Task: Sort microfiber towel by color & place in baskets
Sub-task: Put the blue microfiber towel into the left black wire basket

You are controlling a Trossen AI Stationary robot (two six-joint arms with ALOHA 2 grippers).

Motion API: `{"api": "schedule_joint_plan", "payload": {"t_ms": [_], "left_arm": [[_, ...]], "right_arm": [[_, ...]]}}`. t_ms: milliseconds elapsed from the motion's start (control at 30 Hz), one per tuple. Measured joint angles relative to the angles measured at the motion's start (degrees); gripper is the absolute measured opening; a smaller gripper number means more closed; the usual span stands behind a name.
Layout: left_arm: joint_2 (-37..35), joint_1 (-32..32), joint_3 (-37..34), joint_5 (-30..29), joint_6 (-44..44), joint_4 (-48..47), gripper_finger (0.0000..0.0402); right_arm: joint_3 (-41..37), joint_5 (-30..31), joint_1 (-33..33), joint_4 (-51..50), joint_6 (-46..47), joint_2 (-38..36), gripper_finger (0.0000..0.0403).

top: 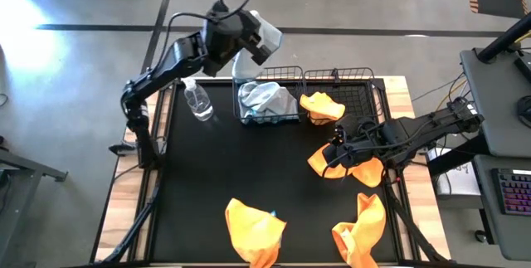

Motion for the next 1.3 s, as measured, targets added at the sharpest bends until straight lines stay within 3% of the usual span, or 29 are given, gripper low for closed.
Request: {"api": "schedule_joint_plan", "payload": {"t_ms": [367,667,1033,1300], "left_arm": [[0.9,0.5,-1.5,1.9,-4.1,-6.4,0.0157],[0.6,0.5,-1.5,2.1,-7.9,-13.4,0.0165],[1.0,0.5,-1.5,13.9,-13.3,-19.8,0.0165],[1.0,0.5,-1.6,15.3,-15.2,-28.1,0.0165]], "right_arm": [[-0.8,-0.1,0.0,-0.3,-1.0,0.0,0.0123],[-3.6,-0.5,0.0,-0.1,0.8,0.0,0.0123],[-6.6,-2.3,0.0,0.1,3.7,0.0,0.0123],[-8.8,-4.5,0.0,0.6,4.0,0.0,0.0123]]}}
